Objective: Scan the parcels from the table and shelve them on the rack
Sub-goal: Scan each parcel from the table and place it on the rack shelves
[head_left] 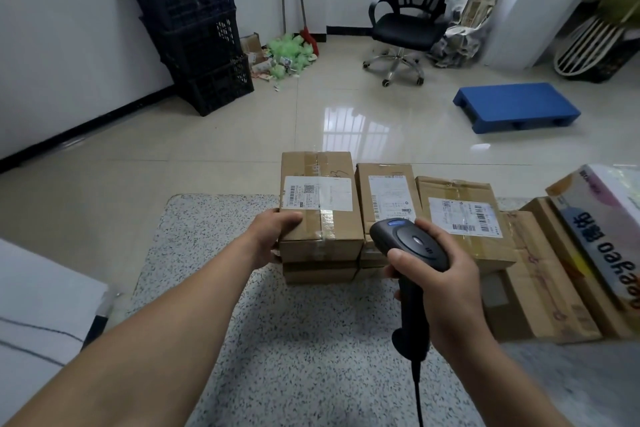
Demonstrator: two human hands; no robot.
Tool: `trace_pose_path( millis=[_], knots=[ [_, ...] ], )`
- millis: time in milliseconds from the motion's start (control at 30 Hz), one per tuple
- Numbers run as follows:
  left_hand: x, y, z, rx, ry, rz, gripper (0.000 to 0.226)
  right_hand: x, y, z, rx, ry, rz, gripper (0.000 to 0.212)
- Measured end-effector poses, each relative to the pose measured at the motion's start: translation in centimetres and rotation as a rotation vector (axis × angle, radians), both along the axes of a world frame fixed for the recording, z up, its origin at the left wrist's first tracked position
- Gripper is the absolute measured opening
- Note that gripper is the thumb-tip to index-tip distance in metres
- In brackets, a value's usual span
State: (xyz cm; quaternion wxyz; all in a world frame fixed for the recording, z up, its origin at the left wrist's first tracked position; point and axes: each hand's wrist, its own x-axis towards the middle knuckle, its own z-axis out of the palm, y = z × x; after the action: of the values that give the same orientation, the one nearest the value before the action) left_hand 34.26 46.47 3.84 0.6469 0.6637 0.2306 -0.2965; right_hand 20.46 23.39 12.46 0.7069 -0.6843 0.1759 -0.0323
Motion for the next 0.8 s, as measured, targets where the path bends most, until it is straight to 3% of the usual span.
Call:
trace_pose_path(
  millis=[200,500,800],
  knots=[
    [-0.2,0.1,0.3,0.007,-0.011,0.008,0.025,-0.2,0.1,0.4,0.01,0.004,0.0,0.08],
    [0.1,0.3,0.9,-0.056,-0.036,0.011,0.029,-1.1,0.0,0.8,0.022,0.001,-0.015,0.078],
    [0.9,1.8,1.3,0.041,-0.086,0.154,0.024,-1.8,0.3,0.9,0.027,0.001,-0.021,0.079]
  ],
)
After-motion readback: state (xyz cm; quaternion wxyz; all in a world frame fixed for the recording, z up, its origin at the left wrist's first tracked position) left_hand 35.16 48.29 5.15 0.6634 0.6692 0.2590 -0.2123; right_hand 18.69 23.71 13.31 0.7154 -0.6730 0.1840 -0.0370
